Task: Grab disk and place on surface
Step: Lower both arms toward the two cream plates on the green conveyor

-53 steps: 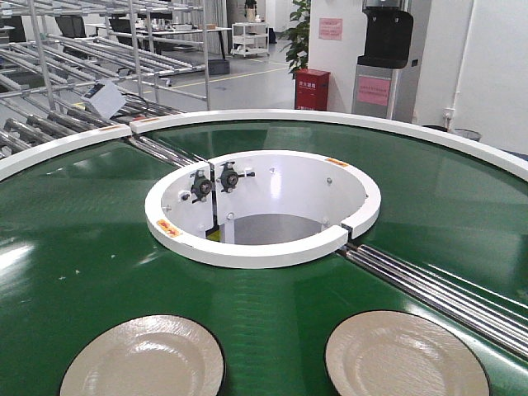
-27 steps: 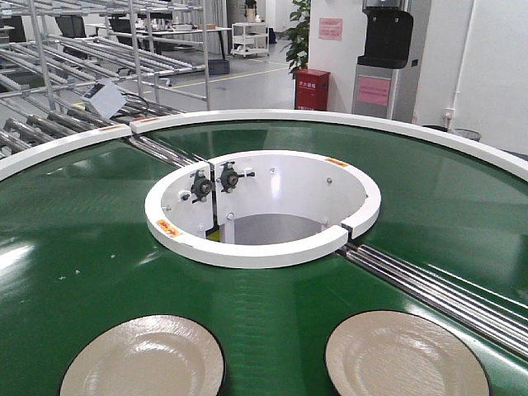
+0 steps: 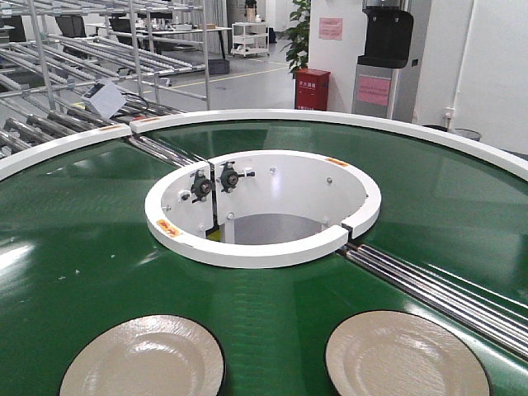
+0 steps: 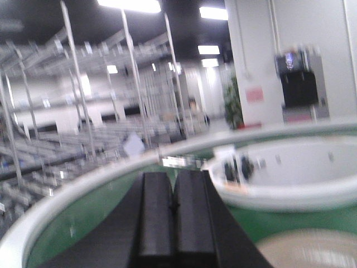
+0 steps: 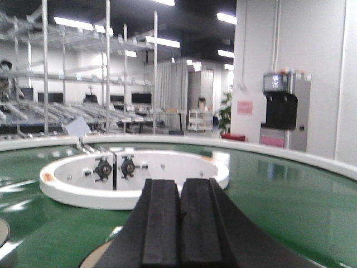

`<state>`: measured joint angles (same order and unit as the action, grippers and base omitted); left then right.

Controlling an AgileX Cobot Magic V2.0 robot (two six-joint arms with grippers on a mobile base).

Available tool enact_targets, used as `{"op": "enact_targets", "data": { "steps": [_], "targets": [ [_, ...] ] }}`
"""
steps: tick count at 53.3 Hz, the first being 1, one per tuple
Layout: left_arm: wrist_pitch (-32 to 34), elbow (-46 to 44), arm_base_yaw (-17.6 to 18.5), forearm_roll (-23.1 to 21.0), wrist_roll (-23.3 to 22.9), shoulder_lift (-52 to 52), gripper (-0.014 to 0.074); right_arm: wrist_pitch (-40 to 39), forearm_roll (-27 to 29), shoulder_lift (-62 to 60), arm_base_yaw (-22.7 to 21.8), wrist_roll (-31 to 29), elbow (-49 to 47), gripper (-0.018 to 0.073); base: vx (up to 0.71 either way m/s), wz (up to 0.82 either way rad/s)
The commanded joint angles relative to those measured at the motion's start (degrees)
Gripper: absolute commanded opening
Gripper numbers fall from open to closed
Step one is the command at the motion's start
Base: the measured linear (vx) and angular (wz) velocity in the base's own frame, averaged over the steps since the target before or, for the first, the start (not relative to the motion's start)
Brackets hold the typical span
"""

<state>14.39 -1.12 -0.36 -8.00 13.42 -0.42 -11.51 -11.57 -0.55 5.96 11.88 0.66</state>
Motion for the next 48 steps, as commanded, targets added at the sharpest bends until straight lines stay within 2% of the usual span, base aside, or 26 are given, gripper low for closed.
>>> {"op": "enact_targets", "data": {
  "steps": [1, 8, 14, 21, 26, 34, 48],
  "targets": [
    [5.3, -8.5, 0.3, -2.0, -0.2, 0.6, 0.0001, -2.1, 0.2, -0.2, 0.0, -1.7, -7.5, -0.0006, 0.0, 0.0],
    [-0.8, -22.7, 0.4, -3.1, -0.2, 6.7, 0.0001, 2.6, 0.2, 5.7, 0.0, -5.6, -23.8, -0.0006, 0.0, 0.0],
    [-6.5, -35.6, 0.4, -3.1, -0.2, 17.0, 0.0001, 5.7, 0.2, 16.0, 0.0, -5.7, -34.9, -0.0006, 0.0, 0.0],
    [-14.4, -45.8, 0.3, -3.1, -0.2, 29.7, 0.0001, 8.4, 0.2, 28.6, 0.0, -4.2, -43.5, -0.0006, 0.0, 0.0],
    [-17.0, -48.8, 0.3, -3.1, -0.1, 37.7, 0.0001, 6.8, 0.2, 37.5, 0.0, -4.3, -47.3, -0.0006, 0.0, 0.0],
    [-15.7, -49.2, 0.4, -3.1, -0.1, 46.2, 0.0001, 5.1, 0.2, 45.7, 0.0, -4.3, -48.7, -0.0006, 0.0, 0.0],
    [-13.9, -49.2, 0.4, -3.1, 0.0, 49.8, 0.0034, 5.1, 0.2, 52.6, 0.0, -4.3, -48.7, 0.0029, 0.0, 0.0]
  ]
}}
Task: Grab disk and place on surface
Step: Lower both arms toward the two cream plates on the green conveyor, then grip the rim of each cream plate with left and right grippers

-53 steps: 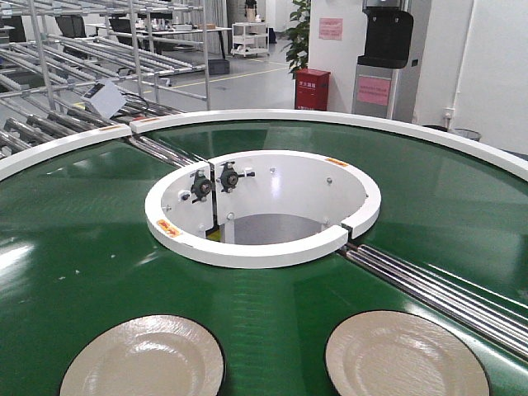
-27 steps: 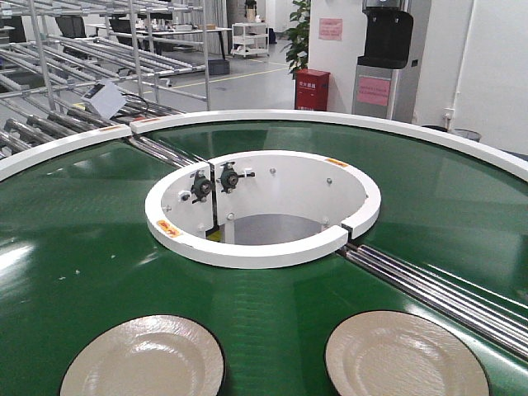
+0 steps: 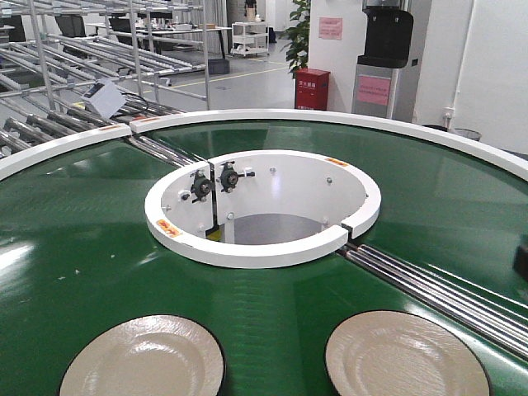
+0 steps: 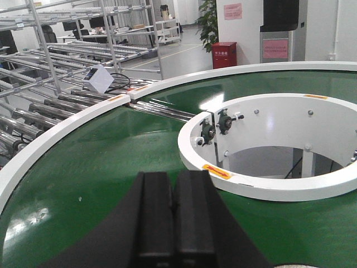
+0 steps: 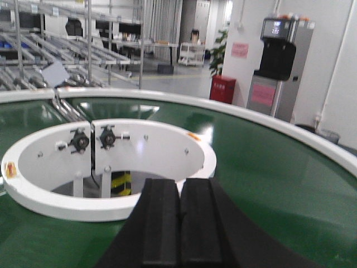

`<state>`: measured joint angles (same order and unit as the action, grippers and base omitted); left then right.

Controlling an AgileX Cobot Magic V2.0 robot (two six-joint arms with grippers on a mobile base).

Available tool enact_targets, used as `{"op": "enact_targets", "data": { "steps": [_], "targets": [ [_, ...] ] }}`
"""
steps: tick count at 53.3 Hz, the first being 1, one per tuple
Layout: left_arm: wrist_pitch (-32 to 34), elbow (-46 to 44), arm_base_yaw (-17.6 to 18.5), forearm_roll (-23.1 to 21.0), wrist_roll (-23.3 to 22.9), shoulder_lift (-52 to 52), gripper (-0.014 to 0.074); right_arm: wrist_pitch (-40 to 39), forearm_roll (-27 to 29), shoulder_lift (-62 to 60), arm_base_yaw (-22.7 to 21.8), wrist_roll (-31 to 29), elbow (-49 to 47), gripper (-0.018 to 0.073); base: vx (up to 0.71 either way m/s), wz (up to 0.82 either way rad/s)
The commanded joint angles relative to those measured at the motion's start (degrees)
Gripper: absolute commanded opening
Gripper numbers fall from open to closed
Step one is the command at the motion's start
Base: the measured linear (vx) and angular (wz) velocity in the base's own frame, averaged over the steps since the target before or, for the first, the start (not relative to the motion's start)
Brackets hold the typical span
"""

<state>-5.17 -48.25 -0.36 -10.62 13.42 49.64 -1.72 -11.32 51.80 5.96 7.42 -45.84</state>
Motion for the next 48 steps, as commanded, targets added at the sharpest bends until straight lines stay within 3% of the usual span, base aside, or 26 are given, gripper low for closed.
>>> {"op": "enact_targets", "data": {
  "steps": [1, 9, 13, 18, 24, 30, 36, 48],
  "targets": [
    [5.7, -2.1, 0.3, -0.4, 0.0, -0.3, 0.0041, -4.6, -0.1, 0.2, 0.0, 0.1, -2.2, 0.0041, 0.0, 0.0],
    [5.7, -2.1, 0.3, -0.3, 0.0, -0.3, 0.0172, -4.3, -0.1, 0.1, 0.0, 0.1, -2.2, 0.0197, 0.0, 0.0],
    [5.7, -2.1, 0.3, -0.3, 0.0, -0.3, 0.0272, -4.1, -0.1, 0.1, 0.0, 0.1, -2.2, 0.033, 0.0, 0.0],
    [5.7, -2.1, 0.3, -0.3, 0.0, -0.3, 0.0423, -4.1, -0.1, 0.1, 0.0, 0.1, -2.2, 0.0562, 0.0, 0.0],
    [6.2, -2.1, 0.4, -0.3, 0.0, -0.3, 0.0551, -4.3, -0.1, 0.1, 0.0, 0.1, -2.2, 0.0724, 0.0, 0.0],
    [5.9, -2.1, 0.4, -0.7, -0.4, -0.3, 0.0599, -4.3, -0.2, 0.2, 0.0, 0.1, -2.2, 0.0727, 0.0, 0.0],
    [3.8, -2.1, 0.3, -2.0, -2.6, -0.3, 0.0587, -2.7, 3.0, 0.2, 0.0, 2.3, -2.2, 0.0708, 0.0, 0.0],
    [-10.7, -6.6, 0.3, -0.4, -2.6, 7.6, 0.0546, 18.5, 5.6, 6.3, 0.0, 3.0, -8.9, 0.0602, 0.0, 0.0]
  ]
}}
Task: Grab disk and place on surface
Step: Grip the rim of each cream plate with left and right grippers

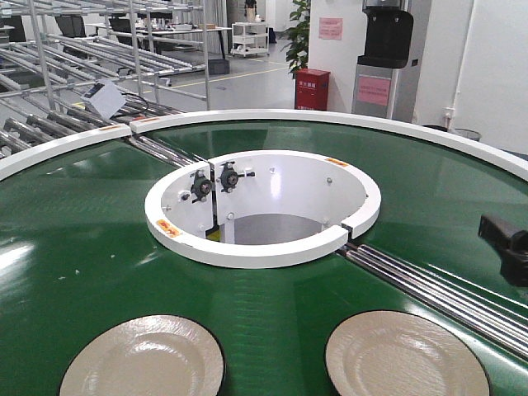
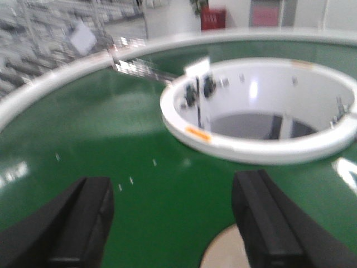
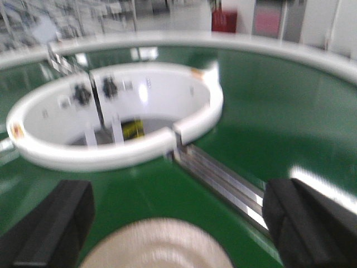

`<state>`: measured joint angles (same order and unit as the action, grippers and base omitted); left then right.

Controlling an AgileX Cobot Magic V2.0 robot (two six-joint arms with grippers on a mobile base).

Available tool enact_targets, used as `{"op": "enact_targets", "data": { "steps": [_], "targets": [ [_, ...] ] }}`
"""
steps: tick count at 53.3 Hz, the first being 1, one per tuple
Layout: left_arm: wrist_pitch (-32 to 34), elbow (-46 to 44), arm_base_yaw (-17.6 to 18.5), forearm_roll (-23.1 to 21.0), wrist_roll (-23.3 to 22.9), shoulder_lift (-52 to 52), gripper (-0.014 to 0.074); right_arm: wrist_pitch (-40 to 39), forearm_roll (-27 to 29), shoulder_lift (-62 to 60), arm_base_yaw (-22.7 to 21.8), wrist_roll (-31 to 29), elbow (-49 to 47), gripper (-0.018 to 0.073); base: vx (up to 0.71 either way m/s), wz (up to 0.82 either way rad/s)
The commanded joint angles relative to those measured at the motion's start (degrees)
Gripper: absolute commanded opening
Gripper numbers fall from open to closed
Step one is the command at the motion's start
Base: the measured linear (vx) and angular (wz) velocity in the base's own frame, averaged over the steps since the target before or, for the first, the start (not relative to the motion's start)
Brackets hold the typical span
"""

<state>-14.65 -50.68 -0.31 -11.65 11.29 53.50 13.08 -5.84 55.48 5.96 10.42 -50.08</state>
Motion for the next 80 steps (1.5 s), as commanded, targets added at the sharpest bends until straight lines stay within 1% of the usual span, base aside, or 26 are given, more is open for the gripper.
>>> {"op": "enact_targets", "data": {
  "steps": [1, 6, 10, 13, 17, 20, 23, 27, 29, 30, 33, 35, 39, 42, 46, 49, 52, 54, 57, 63, 65, 68, 70, 73, 77, 80],
  "targets": [
    [-2.0, -5.1, 0.2, 0.8, -0.4, 4.7, 0.0545, 5.3, 0.1, 3.4, 0.0, 0.0, -5.6, 0.059, 0.0, 0.0],
    [-9.4, -9.7, 0.2, 1.0, -0.5, 11.6, 0.0543, 11.8, 0.7, 9.1, 0.0, -0.3, -9.7, 0.0543, 0.0, 0.0],
    [-15.3, -13.7, 0.2, 0.6, -0.5, 17.8, 0.0542, 15.6, 2.9, 13.5, 0.0, -1.7, -12.7, 0.0522, 0.0, 0.0],
    [-19.2, -16.4, 0.2, 0.6, -0.4, 22.6, 0.0542, 17.7, 5.4, 16.6, 0.0, -3.7, -14.8, 0.0513, 0.0, 0.0],
    [-21.9, -18.4, -0.2, 0.6, 1.1, 27.1, 0.0542, 20.4, 9.5, 20.4, -0.6, -7.4, -16.8, 0.0512, 0.0, 0.0],
    [-22.4, -19.1, -1.2, -0.2, 1.5, 30.0, 0.0542, 22.1, 15.7, 22.9, -2.4, -10.4, -18.2, 0.0512, 0.0, 0.0],
    [-22.7, -19.0, -2.6, -1.7, 2.4, 31.9, 0.0542, 23.6, 22.5, 24.8, -4.8, -15.7, -19.3, 0.0512, 0.0, 0.0],
    [-24.3, -19.0, -5.3, -4.8, 3.8, 34.3, 0.0542, 26.1, 34.2, 27.3, -9.5, -24.1, -20.2, 0.0512, 0.0, 0.0],
    [-25.1, -19.0, -6.6, -6.7, 4.9, 35.2, 0.0542, 27.7, 41.4, 28.6, -12.0, -28.5, -20.2, 0.0512, 0.0, 0.0],
    [-25.5, -19.0, -7.2, -8.0, 5.4, 35.5, 0.0542, 28.3, 43.7, 29.0, -13.7, -30.2, -20.2, 0.0512, 0.0, 0.0],
    [-26.2, -19.0, -9.4, -11.4, 8.6, 36.6, 0.0542, 31.3, 52.0, 30.9, -17.4, -35.9, -20.2, 0.0512, 0.0, 0.0],
    [-26.8, -19.0, -10.6, -14.2, 11.1, 37.4, 0.0542, 33.3, 56.1, 32.0, -20.1, -38.7, -20.2, 0.0512, 0.0, 0.0],
    [-28.3, -19.0, -12.6, -21.4, 17.3, 39.6, 0.0542, 36.3, 61.6, 34.4, -25.1, -43.0, -20.2, 0.0512, 0.0, 0.0],
    [-30.0, -19.0, -13.6, -26.8, 22.1, 41.7, 0.0542, 37.5, 63.6, 35.5, -28.1, -44.0, -20.2, 0.0512, 0.0, 0.0],
    [-32.5, -19.0, -14.0, -33.2, 27.8, 44.9, 0.0542, 37.6, 65.1, 36.7, -30.9, -44.3, -20.2, 0.0512, 0.0, 0.0],
    [-34.1, -19.0, -13.8, -37.0, 31.5, 47.6, 0.0542, 37.3, 65.4, 37.1, -32.1, -44.6, -20.2, 0.0512, 0.0, 0.0],
    [-34.9, -19.0, -13.4, -40.2, 33.7, 50.2, 0.0542, 36.4, 65.6, 37.3, -32.6, -44.7, -20.2, 0.0512, 0.0, 0.0],
    [-34.9, -19.0, -13.1, -41.4, 34.2, 51.6, 0.0542, 35.8, 65.5, 37.4, -32.6, -44.7, -20.2, 0.0512, 0.0, 0.0],
    [-34.7, -19.0, -12.3, -41.6, 35.0, 53.6, 0.0542, 35.2, 65.4, 37.4, -32.6, -44.9, -20.2, 0.0512, 0.0, 0.0],
    [-34.6, -19.0, -10.8, -41.6, 35.2, 56.0, 0.0542, 35.1, 65.6, 37.4, -32.6, -44.9, -20.2, 0.0512, 0.0, 0.0],
    [-34.7, -19.0, -10.2, -42.6, 35.7, 56.5, 0.0538, 35.1, 65.5, 37.4, -32.6, -44.9, -20.2, 0.0512, 0.0, 0.0],
    [-35.5, -19.0, -9.1, -44.9, 38.0, 56.9, 0.0524, 35.1, 65.5, 37.4, -32.6, -44.9, -20.2, 0.0512, 0.0, 0.0],
    [-36.3, -19.0, -8.2, -47.3, 39.9, 57.0, 0.0499, 35.1, 65.5, 37.4, -32.6, -44.9, -20.2, 0.0512, 0.0, 0.0],
    [-37.0, -19.0, -7.2, -49.0, 41.8, 57.0, 0.0447, 35.1, 65.5, 37.4, -32.6, -44.9, -20.2, 0.0512, 0.0, 0.0],
    [-37.3, -19.0, -5.8, -50.1, 42.2, 57.0, 0.0301, 35.1, 65.5, 37.4, -32.6, -44.9, -20.2, 0.0511, 0.0, 0.0],
    [-37.3, -19.0, -5.3, -50.4, 42.1, 57.0, 0.0156, 35.1, 65.3, 37.4, -32.6, -44.9, -20.2, 0.051, 0.0, 0.0]
  ]
}}
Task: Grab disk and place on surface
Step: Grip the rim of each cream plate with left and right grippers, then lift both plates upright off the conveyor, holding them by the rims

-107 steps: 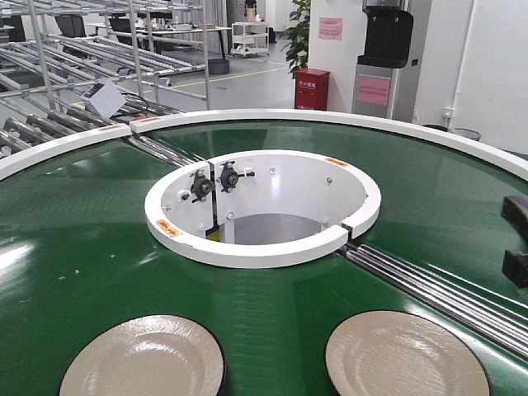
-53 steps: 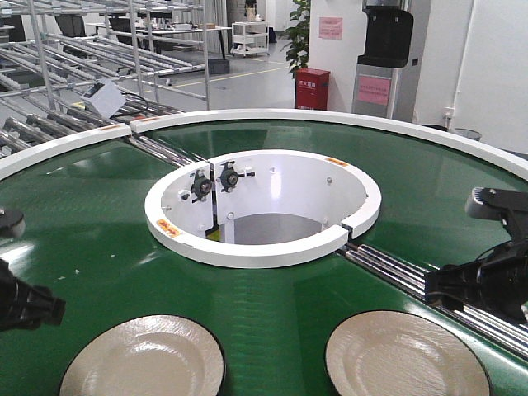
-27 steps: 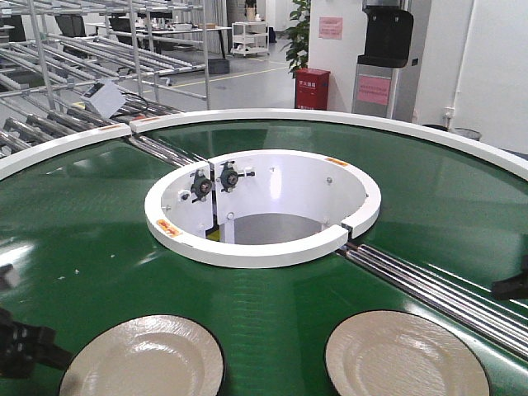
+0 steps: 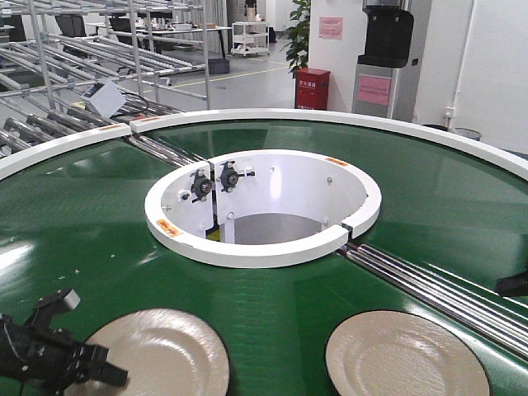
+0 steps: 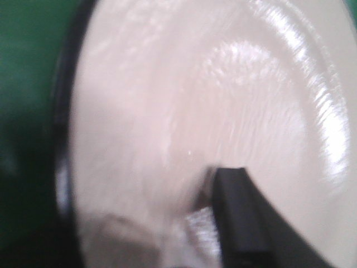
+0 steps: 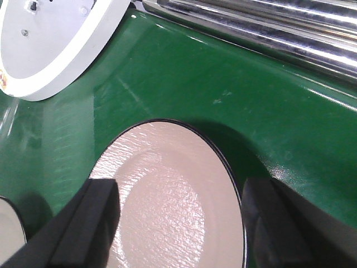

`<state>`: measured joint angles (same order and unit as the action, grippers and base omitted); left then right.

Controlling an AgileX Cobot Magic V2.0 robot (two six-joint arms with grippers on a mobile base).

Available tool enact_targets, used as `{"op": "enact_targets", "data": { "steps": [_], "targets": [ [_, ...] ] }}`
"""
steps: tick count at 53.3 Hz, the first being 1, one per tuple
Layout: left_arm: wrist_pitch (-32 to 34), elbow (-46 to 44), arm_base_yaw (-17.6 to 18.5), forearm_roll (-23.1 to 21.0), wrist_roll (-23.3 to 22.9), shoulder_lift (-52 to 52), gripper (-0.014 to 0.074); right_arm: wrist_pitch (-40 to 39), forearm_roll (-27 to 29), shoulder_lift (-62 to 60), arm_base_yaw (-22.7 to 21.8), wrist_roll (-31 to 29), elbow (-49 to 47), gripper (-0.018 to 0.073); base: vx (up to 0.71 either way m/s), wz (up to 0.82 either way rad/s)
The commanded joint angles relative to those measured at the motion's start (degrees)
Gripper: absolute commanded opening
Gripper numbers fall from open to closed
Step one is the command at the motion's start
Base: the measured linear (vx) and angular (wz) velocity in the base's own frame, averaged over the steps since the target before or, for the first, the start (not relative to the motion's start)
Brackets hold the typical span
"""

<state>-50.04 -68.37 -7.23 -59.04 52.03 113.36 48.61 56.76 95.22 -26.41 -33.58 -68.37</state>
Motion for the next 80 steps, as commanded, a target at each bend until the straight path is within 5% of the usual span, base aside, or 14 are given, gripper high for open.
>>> {"op": "enact_targets", "data": {
  "steps": [1, 4, 22, 35, 46, 52, 59, 80],
  "targets": [
    [-1.9, -1.3, 1.6, -3.1, 1.2, -2.8, 0.0099, -0.5, 2.5, -2.3, -0.2, -0.9, -1.9, 0.051, 0.0, 0.0],
    [-2.4, -1.3, 1.6, -4.1, 1.2, -2.9, -0.0012, -0.5, 1.9, -2.3, -0.2, -0.9, -1.9, 0.051, 0.0, 0.0],
    [-11.8, -5.9, 0.6, -15.1, 1.1, -6.0, -0.0009, -0.4, -7.4, 2.2, -0.2, 1.7, -1.8, 0.051, 0.0, 0.0],
    [-11.8, -13.7, -0.4, -16.5, -2.4, -10.3, -0.0009, 2.1, -1.5, 9.8, 1.0, -4.5, -1.8, 0.051, 0.0, 0.0],
    [-12.4, -16.7, -0.4, -16.5, -4.0, -10.5, -0.0008, 1.0, -0.8, 14.5, 8.8, -5.6, -1.8, 0.0505, 0.0, 0.0],
    [-12.5, -16.6, -0.4, -16.3, -4.0, -10.4, -0.0008, 0.3, 1.8, 16.3, 12.5, -6.0, -1.8, 0.0384, 0.0, 0.0],
    [-12.6, -16.6, -0.4, -16.3, -4.3, -10.4, -0.0008, -0.7, 4.9, 16.4, 13.2, -6.3, -1.9, -0.0019, 0.0, 0.0],
    [-14.9, -16.6, -3.6, -19.4, -12.9, -10.5, -0.0008, 10.5, 19.4, 3.6, 4.8, -5.6, -1.9, -0.0009, 0.0, 0.0]
  ]
}}
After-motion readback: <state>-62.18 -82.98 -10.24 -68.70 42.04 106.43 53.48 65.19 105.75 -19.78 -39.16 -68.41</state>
